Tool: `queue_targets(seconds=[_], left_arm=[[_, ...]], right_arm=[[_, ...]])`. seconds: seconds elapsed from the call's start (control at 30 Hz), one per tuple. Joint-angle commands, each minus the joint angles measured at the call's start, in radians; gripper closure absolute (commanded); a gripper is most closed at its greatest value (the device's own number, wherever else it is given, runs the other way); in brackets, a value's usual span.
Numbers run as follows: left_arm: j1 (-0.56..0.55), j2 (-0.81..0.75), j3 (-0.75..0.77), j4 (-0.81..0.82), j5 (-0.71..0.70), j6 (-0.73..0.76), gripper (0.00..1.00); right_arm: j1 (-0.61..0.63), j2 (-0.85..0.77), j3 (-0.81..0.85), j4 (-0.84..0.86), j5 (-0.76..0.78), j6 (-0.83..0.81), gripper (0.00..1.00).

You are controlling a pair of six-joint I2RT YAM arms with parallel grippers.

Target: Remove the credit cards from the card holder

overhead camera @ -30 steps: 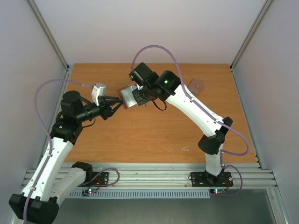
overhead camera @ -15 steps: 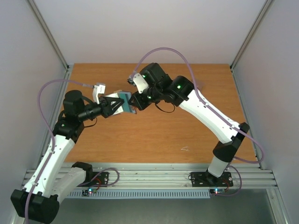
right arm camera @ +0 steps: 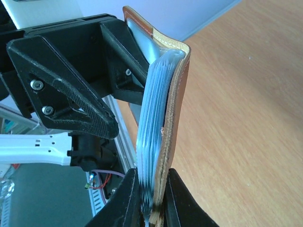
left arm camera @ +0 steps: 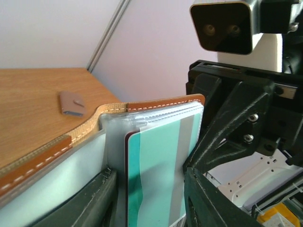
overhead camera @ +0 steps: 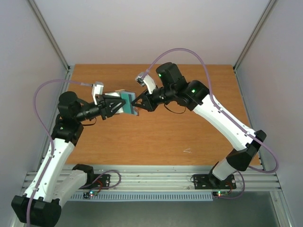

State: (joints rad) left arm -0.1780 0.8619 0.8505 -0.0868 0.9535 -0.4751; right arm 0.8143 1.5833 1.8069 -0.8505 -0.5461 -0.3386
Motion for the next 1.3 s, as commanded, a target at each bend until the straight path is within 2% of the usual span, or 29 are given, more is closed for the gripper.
queue_targets(seconds=[0.0,0.13,0.3,0.47,0.67,0.97,1.27], left_arm=[[-0.004,0.011,-0.011,0.213,0.11,-0.07,0.62],[-0.017,0.018,-0.005,0.367,0.199,-0.169,0.76],[-0.032,0.016,0.014,0.389,0.254,-0.178,0.99],[-0.03,-0.001,0.014,0.351,0.259,-0.164,1.0],[-0.021,-0.03,0.019,0.291,0.204,-0.129,1.0],[0.001,-0.048,0.013,0.244,0.124,-0.113,1.0],[0.025,-0.058,-0.004,0.226,0.07,-0.122,1.0]], right_arm=[[0.032,-0.029,0.004,0.147,-0.185,-0.041,0.99],[0.032,0.01,0.019,0.15,-0.122,-0.046,0.99],[0.022,0.044,0.039,0.166,-0.111,-0.033,0.99],[-0.018,0.017,-0.01,0.208,-0.166,-0.002,0.97],[-0.068,-0.038,-0.102,0.268,-0.283,0.021,0.84],[-0.103,-0.066,-0.157,0.341,-0.389,0.065,0.8],[-0.123,-0.09,-0.18,0.275,-0.422,0.045,0.73]])
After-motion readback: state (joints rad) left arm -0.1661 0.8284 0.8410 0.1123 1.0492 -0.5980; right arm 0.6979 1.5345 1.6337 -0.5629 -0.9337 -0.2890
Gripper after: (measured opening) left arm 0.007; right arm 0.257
